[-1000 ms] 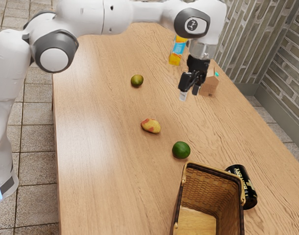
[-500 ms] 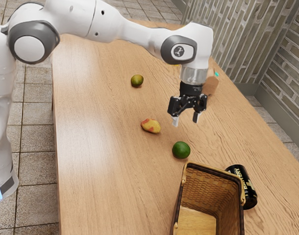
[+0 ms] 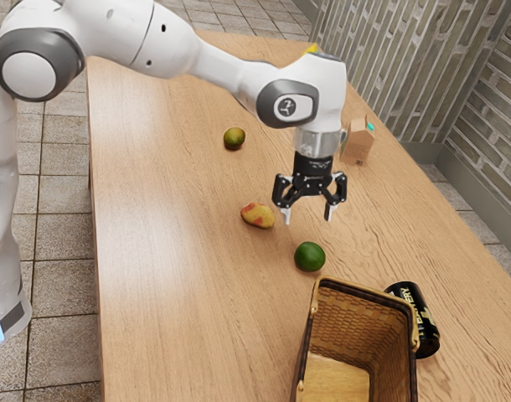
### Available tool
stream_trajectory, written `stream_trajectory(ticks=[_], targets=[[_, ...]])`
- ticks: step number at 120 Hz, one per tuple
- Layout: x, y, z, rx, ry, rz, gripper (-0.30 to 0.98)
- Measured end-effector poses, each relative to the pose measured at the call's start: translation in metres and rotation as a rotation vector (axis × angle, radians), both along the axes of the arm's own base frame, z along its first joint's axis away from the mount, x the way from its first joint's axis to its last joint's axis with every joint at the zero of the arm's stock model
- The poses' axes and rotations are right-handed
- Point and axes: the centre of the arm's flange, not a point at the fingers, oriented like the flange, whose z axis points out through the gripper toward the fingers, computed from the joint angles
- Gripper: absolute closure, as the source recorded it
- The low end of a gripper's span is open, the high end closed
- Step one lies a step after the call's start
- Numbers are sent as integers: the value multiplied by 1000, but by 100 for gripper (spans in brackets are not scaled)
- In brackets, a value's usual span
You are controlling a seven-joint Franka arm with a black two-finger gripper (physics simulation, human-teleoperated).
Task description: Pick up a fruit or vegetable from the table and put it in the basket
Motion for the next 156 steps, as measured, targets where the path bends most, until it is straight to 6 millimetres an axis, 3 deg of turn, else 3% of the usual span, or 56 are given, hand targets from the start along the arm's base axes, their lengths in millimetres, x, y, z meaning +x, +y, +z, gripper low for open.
stream_trajectory(ticks=[31, 59, 87, 109, 156], targets=[[1, -26, -21, 3, -5, -152, 1], [-1, -22, -22, -2, -29, -206, 1], [3, -4, -28, 3, -36, -224, 1], [8, -14, -42, 7, -26, -273, 1], [15, -16, -63, 8, -24, -309, 1]])
